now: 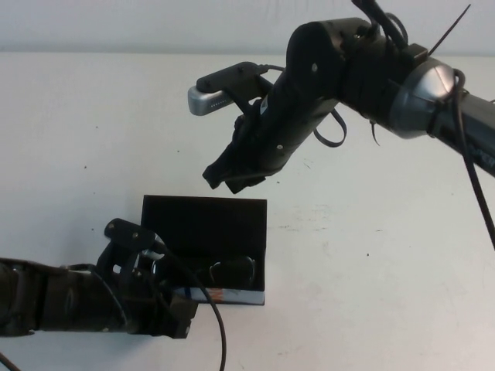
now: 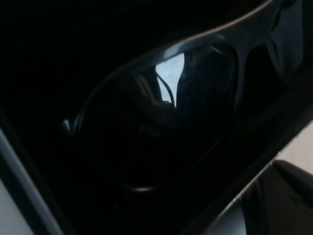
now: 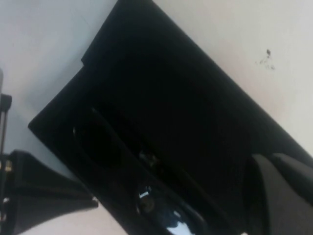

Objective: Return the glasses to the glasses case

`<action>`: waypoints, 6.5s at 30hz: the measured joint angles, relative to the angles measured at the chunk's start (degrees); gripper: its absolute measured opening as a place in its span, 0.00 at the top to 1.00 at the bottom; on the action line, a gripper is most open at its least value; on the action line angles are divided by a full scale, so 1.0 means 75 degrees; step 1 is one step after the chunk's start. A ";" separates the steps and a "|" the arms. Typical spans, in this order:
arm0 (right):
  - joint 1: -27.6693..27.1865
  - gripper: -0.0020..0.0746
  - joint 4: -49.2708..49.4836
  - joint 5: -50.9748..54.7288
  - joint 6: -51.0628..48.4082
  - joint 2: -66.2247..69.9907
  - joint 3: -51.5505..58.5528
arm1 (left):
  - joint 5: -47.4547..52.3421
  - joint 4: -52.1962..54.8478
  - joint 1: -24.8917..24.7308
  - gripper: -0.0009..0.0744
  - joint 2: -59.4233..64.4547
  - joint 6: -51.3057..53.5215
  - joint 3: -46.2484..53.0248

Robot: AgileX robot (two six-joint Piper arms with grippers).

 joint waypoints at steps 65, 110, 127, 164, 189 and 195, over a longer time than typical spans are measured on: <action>0.0086 0.99 0.1363 0.1329 0.0210 0.2613 -0.3404 | 0.0075 -0.0099 -0.0030 0.99 0.0145 0.0352 -0.0119; 0.0518 0.99 0.0733 0.1267 0.0451 0.0241 -0.0078 | 0.0164 0.1156 -0.0030 0.99 -0.3608 -0.1216 0.0724; 0.0518 0.99 -0.0034 0.1179 0.0850 -0.5680 0.4268 | -0.2802 0.1019 -0.0030 0.99 -0.9898 -0.1665 0.1486; -0.1012 0.99 -0.0362 -0.2680 0.1133 -1.0887 0.9421 | -0.5606 1.2043 -0.0030 0.99 -1.1182 -1.2334 0.4363; -0.5493 0.99 0.0118 -0.6638 0.1102 -1.5621 1.4711 | -0.2094 1.3620 0.0785 0.99 -1.2331 -1.3909 0.4376; -0.5493 0.99 0.0104 -0.5517 0.1102 -1.5621 1.4711 | -0.1347 1.3648 0.0785 0.99 -1.2944 -1.3829 0.4376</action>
